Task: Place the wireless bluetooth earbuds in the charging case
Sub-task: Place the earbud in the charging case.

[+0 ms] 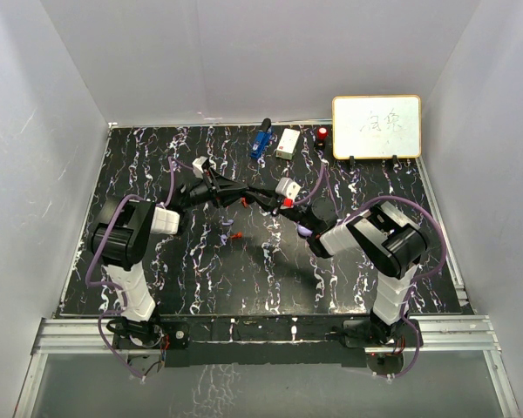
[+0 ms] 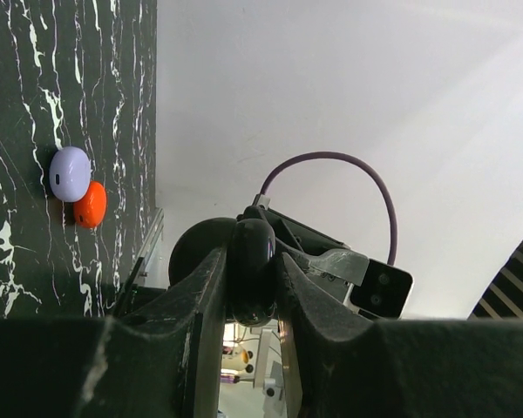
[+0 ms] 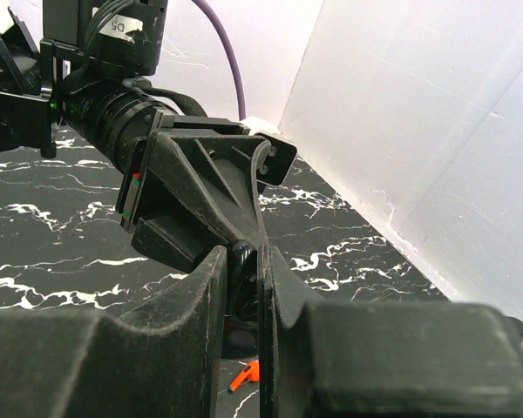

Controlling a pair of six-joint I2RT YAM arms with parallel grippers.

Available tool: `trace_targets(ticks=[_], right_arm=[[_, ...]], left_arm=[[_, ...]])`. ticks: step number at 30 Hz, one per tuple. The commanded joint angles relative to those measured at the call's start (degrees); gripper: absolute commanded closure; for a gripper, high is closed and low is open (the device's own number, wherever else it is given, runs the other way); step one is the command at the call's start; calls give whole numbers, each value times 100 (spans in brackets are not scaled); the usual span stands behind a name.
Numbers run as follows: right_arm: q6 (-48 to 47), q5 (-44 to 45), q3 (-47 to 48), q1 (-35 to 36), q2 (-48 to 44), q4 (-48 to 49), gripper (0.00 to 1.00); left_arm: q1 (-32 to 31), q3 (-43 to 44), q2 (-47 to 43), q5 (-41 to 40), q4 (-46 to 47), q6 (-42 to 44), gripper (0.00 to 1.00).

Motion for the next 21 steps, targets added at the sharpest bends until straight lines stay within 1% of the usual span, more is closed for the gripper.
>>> trace_targets(ticks=[1, 13, 20, 21], right_arm=[[-117, -67, 199, 5, 98, 1905, 100], [-178, -62, 143, 11, 44, 1907, 100], [-73, 18, 55, 6, -51, 1903, 100], [-73, 17, 38, 7, -73, 1905, 99]], left_arm=[[-80, -5, -10, 87, 822, -388, 100], [-75, -3, 237, -7, 1458, -889, 100], [-75, 43, 316, -80, 1479, -908, 100], [-78, 58, 328, -91, 1478, -908, 100]])
